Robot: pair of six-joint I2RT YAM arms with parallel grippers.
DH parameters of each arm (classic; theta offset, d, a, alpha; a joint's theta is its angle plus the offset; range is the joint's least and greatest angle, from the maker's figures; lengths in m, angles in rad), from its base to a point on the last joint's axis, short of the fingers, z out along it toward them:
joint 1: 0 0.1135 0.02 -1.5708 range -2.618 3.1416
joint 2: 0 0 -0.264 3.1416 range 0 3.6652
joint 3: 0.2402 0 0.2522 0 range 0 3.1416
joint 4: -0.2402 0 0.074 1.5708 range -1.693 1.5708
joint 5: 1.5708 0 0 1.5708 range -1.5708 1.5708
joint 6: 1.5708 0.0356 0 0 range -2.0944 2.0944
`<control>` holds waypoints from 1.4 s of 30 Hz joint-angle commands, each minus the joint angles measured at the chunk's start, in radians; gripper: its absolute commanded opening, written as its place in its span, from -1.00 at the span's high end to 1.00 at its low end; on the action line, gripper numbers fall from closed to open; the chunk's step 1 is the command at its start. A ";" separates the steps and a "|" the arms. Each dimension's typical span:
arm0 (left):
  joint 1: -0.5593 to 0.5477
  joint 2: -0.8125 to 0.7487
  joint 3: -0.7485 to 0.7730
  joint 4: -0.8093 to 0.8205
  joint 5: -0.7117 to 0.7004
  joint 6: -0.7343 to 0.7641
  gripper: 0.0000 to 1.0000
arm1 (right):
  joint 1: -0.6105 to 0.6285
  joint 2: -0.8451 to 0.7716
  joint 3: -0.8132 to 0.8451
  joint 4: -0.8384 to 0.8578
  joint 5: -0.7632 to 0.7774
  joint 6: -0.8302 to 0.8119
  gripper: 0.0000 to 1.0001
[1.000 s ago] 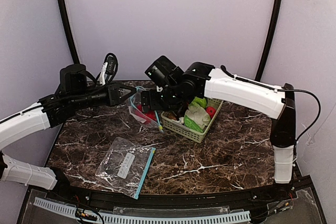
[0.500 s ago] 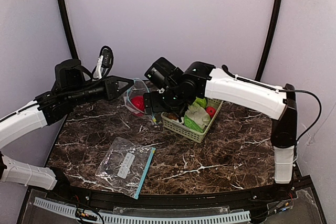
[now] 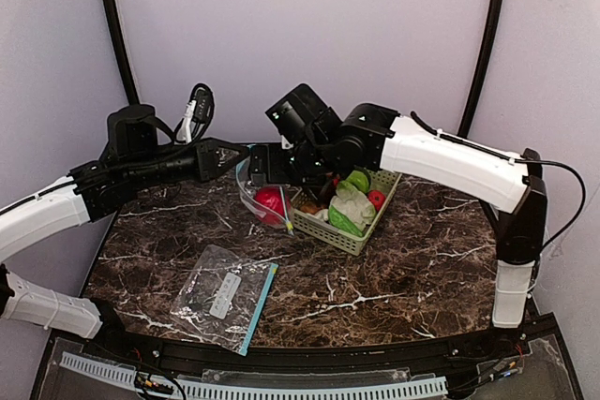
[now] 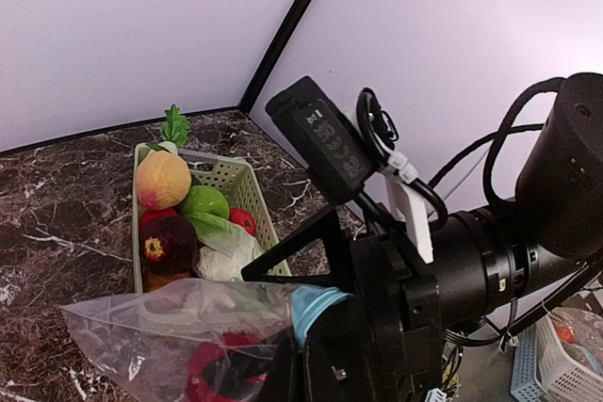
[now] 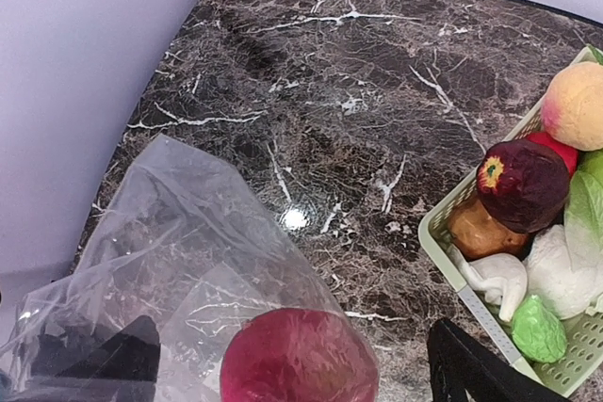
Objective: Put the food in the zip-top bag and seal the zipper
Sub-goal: Adjust the fake fruit in the zipper food storage bag.
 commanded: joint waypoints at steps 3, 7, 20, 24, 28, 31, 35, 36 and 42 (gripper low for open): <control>-0.015 -0.015 0.048 0.004 0.002 -0.017 0.99 | 0.014 0.055 0.045 -0.013 0.002 -0.008 -0.93; -0.017 -0.023 0.051 0.038 0.016 -0.054 0.99 | 0.014 0.061 0.046 -0.014 0.007 -0.005 -0.94; -0.019 -0.026 0.012 0.073 -0.010 -0.167 0.99 | 0.012 -0.063 -0.114 0.173 -0.007 0.009 -0.95; -0.021 -0.028 -0.068 0.137 -0.042 -0.257 0.99 | 0.012 -0.088 -0.139 0.150 0.000 0.010 -0.95; -0.030 -0.017 -0.157 0.208 -0.072 -0.334 0.99 | 0.001 -0.125 -0.180 0.080 0.002 0.007 -0.95; -0.074 0.009 -0.194 0.252 -0.101 -0.372 0.99 | -0.025 -0.136 -0.183 -0.010 -0.038 -0.011 -0.95; -0.119 0.056 -0.234 0.309 -0.147 -0.417 0.99 | -0.038 -0.139 -0.197 -0.117 -0.075 -0.028 -0.94; -0.125 0.066 -0.257 0.320 -0.171 -0.425 0.99 | -0.038 -0.142 -0.211 -0.129 -0.087 -0.028 -0.94; -0.174 0.130 -0.344 0.441 -0.243 -0.498 0.99 | -0.033 -0.153 -0.345 -0.091 -0.150 -0.002 -0.93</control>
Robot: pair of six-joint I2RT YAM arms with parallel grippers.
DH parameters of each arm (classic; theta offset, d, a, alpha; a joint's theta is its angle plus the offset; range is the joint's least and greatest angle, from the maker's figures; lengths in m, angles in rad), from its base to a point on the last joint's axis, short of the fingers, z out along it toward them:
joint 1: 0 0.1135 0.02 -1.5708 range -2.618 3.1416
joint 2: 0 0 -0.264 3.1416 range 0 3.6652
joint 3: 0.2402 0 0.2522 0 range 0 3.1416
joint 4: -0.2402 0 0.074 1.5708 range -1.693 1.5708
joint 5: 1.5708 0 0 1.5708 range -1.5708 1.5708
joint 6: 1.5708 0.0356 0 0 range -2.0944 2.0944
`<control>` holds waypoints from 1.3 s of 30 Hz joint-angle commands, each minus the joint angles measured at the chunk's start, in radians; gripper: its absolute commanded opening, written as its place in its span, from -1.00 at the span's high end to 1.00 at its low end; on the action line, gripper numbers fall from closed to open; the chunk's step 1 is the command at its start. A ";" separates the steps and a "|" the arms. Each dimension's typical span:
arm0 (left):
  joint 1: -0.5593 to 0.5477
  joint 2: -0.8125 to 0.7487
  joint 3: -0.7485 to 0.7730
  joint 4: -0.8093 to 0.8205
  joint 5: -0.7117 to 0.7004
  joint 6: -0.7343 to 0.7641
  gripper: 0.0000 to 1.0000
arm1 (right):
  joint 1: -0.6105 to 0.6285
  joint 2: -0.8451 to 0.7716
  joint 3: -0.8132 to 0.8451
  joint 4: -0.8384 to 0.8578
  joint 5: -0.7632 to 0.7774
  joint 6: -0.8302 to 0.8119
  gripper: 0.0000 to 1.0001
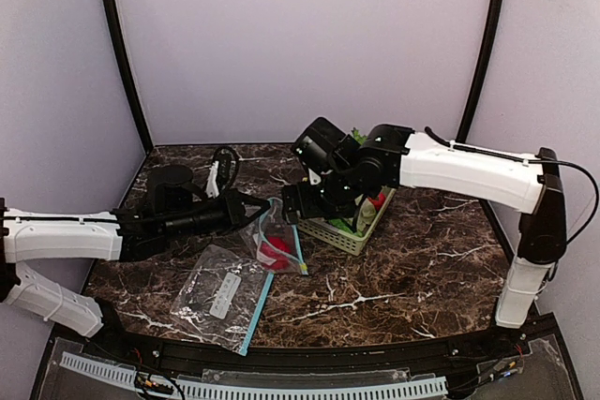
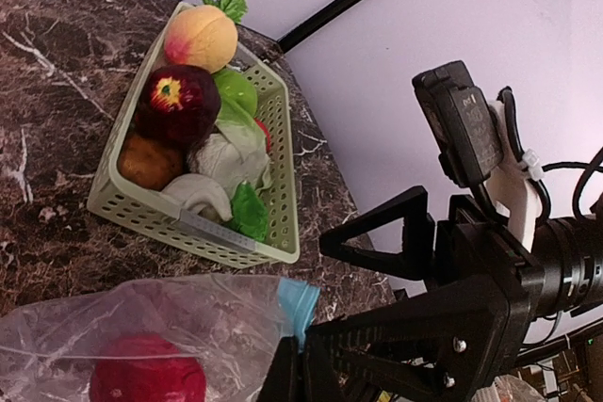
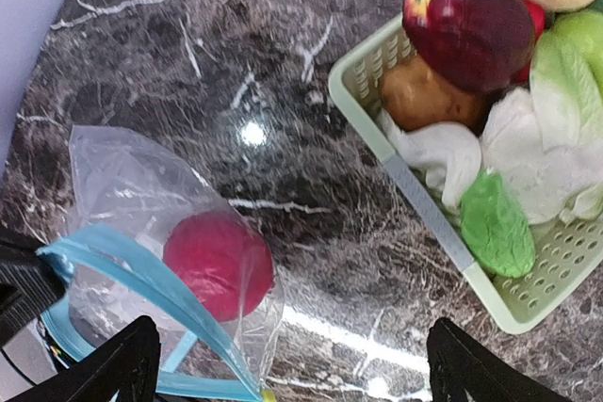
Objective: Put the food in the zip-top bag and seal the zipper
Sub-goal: Adjust the fake fruit in the zipper food storage bag, then pick up the fake fruit from the bin.
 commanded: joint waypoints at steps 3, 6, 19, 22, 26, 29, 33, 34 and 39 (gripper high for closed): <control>-0.039 0.063 -0.066 0.117 -0.088 -0.073 0.99 | 0.001 -0.001 -0.078 0.019 -0.062 0.001 -0.92; -0.040 0.071 -0.089 0.113 -0.123 -0.067 0.99 | -0.001 0.036 -0.047 0.024 -0.074 -0.023 -0.90; -0.021 0.048 -0.080 -0.014 -0.135 0.037 0.99 | -0.022 0.010 0.046 -0.036 -0.058 -0.118 -0.93; 0.013 0.043 -0.054 -0.084 -0.101 0.076 0.99 | -0.057 -0.023 0.056 -0.064 -0.022 -0.158 -0.97; 0.041 0.048 -0.018 -0.150 -0.040 0.133 0.99 | -0.124 -0.018 0.059 -0.073 -0.004 -0.227 -0.97; 0.048 0.057 0.000 -0.183 -0.011 0.162 0.99 | -0.171 0.025 0.086 -0.073 0.017 -0.292 -0.96; 0.061 0.058 0.000 -0.200 0.001 0.173 0.99 | -0.230 0.104 0.140 -0.061 0.039 -0.370 -0.95; 0.061 0.058 -0.002 -0.200 0.003 0.172 0.99 | -0.242 0.125 0.151 -0.051 0.037 -0.392 -0.95; 0.067 0.062 -0.003 -0.203 0.017 0.178 0.99 | -0.267 0.217 0.204 0.026 0.018 -0.521 -0.97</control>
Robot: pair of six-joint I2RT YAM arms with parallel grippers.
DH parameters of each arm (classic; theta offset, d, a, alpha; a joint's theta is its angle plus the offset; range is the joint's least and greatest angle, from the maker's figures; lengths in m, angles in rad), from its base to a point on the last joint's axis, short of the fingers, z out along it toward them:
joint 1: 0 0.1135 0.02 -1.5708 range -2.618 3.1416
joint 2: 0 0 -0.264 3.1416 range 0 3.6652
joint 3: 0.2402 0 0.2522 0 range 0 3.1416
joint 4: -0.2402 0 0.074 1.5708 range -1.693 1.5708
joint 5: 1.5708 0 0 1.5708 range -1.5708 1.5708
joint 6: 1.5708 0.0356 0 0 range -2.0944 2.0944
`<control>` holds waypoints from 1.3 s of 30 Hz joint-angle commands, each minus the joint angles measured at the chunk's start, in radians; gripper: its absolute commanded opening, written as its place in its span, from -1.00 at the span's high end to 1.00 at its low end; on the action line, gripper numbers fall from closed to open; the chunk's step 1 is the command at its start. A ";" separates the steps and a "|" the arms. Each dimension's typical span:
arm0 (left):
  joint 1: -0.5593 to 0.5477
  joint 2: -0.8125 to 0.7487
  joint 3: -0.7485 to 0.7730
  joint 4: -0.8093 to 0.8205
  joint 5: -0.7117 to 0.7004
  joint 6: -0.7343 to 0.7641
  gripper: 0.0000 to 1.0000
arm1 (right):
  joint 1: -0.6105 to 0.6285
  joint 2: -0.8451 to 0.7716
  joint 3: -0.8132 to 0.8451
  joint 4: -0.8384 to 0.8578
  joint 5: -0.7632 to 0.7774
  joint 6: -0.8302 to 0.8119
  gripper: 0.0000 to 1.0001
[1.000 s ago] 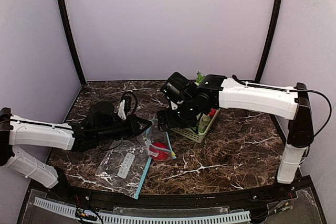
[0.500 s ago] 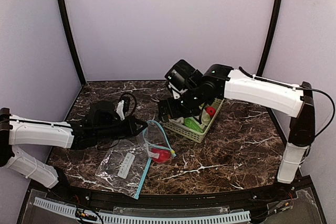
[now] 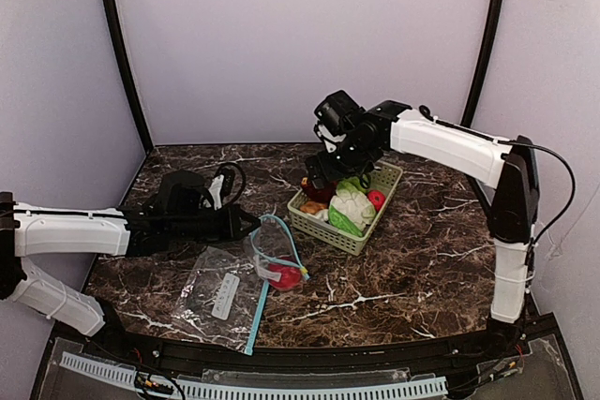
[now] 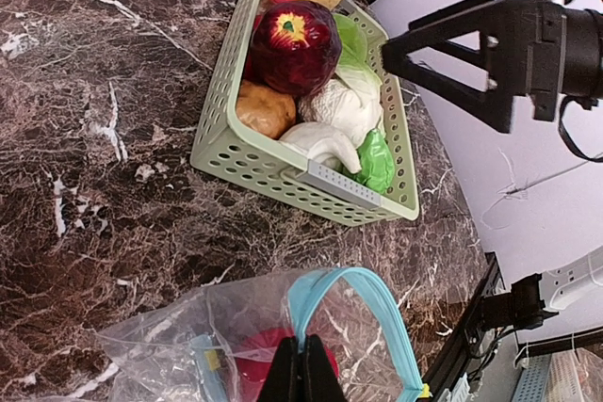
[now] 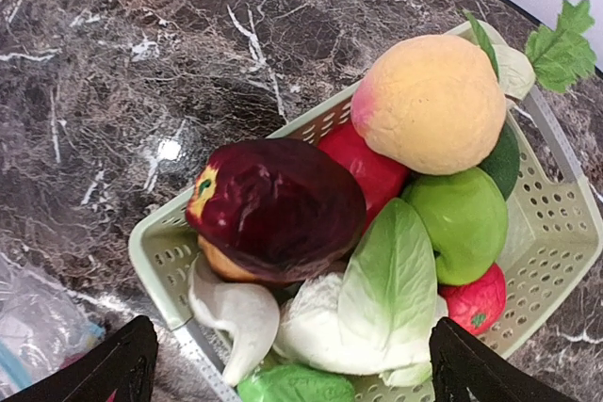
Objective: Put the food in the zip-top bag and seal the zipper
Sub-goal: Pick up the fake fruit from the bin.
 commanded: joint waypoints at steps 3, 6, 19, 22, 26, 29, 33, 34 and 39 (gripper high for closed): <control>0.010 -0.002 0.014 -0.037 0.037 0.026 0.99 | -0.010 0.118 0.106 0.064 0.012 -0.185 -0.97; 0.011 0.004 0.014 -0.036 0.039 0.023 0.99 | -0.014 0.174 0.153 0.062 0.016 -0.229 -0.96; 0.014 0.008 0.016 -0.040 0.043 0.016 0.99 | -0.022 0.276 0.219 0.058 0.017 -0.322 -0.62; 0.013 0.009 0.018 -0.042 0.043 0.017 0.99 | -0.022 0.274 0.217 0.060 0.032 -0.321 -0.47; 0.013 0.012 0.019 -0.044 0.043 0.019 0.99 | -0.022 0.261 0.203 0.073 0.049 -0.316 -0.19; 0.016 0.013 0.020 -0.049 0.044 0.021 0.99 | -0.022 0.244 0.190 0.085 0.056 -0.314 -0.14; 0.019 0.014 0.019 -0.053 0.048 0.020 0.99 | -0.022 0.213 0.166 0.107 0.054 -0.310 -0.14; 0.019 0.015 0.019 -0.054 0.050 0.020 0.99 | -0.022 0.209 0.158 0.114 0.047 -0.313 -0.15; 0.020 0.013 0.021 -0.064 0.054 0.016 0.99 | -0.024 0.238 0.170 0.080 0.065 -0.306 -0.49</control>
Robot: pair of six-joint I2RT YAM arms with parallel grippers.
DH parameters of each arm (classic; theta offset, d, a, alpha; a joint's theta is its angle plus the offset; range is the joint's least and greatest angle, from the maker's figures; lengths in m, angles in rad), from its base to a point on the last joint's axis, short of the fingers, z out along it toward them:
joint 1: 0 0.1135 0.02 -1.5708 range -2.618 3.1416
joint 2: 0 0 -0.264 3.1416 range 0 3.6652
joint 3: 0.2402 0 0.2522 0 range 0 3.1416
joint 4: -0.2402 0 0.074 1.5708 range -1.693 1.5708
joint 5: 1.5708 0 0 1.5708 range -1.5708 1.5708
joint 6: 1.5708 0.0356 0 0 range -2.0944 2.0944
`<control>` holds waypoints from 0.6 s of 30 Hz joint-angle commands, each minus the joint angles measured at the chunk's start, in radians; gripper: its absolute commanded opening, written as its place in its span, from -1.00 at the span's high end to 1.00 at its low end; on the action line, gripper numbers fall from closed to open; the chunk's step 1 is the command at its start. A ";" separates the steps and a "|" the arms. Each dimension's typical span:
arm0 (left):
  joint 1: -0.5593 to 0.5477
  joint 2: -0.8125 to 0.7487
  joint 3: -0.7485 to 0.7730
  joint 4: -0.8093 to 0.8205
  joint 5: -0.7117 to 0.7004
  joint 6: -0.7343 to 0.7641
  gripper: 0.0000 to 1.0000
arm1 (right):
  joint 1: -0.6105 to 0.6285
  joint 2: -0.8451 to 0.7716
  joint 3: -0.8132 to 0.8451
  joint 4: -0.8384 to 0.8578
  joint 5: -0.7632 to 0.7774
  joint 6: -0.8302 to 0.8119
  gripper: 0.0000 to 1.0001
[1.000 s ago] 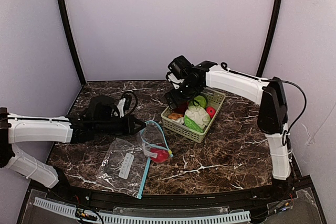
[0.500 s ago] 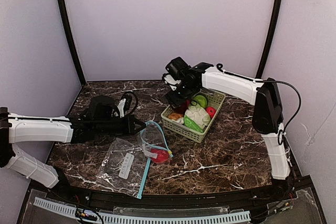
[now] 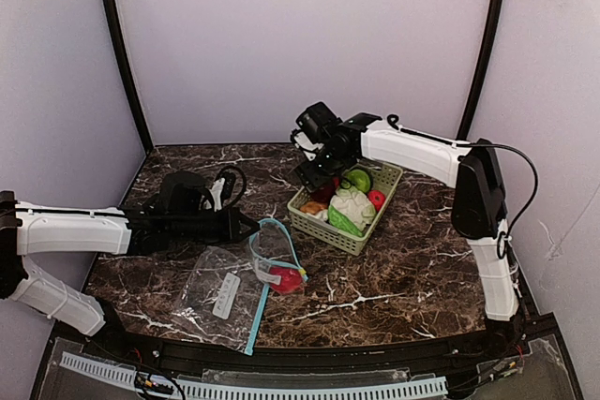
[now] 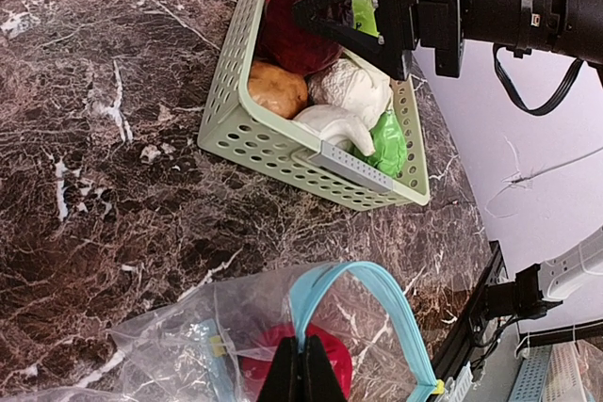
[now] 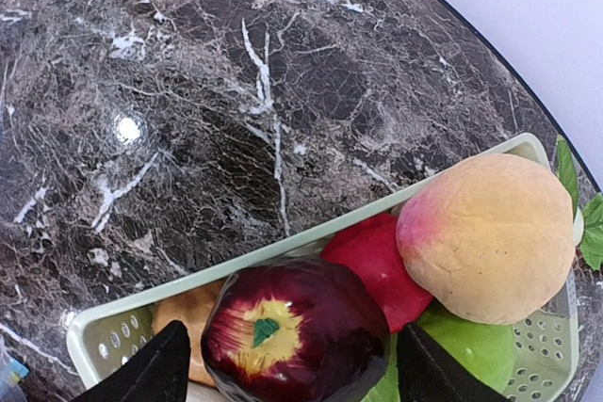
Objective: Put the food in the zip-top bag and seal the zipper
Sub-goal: Pick up the fake fruit from the bin.
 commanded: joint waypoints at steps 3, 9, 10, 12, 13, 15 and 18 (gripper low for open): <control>0.003 0.000 0.021 -0.033 0.011 0.005 0.99 | -0.009 0.012 0.003 -0.038 0.019 0.015 -0.56; 0.004 0.004 0.025 -0.037 0.012 0.008 0.99 | -0.011 0.036 0.009 -0.041 0.041 0.009 -0.58; 0.003 0.005 0.026 -0.037 0.013 0.009 0.99 | -0.011 0.039 0.011 -0.041 0.042 0.010 -0.58; 0.004 0.005 0.027 -0.037 0.014 0.009 0.99 | -0.012 0.044 0.014 -0.040 0.052 0.011 -0.55; 0.005 0.006 0.027 -0.037 0.014 0.008 0.99 | -0.012 0.047 0.016 -0.041 0.058 0.010 -0.53; 0.005 0.006 0.026 -0.037 0.014 0.007 0.99 | -0.013 0.053 0.021 -0.044 0.064 0.009 -0.48; 0.004 0.006 0.023 -0.034 0.013 0.005 0.99 | -0.015 0.056 0.024 -0.045 0.065 0.009 -0.35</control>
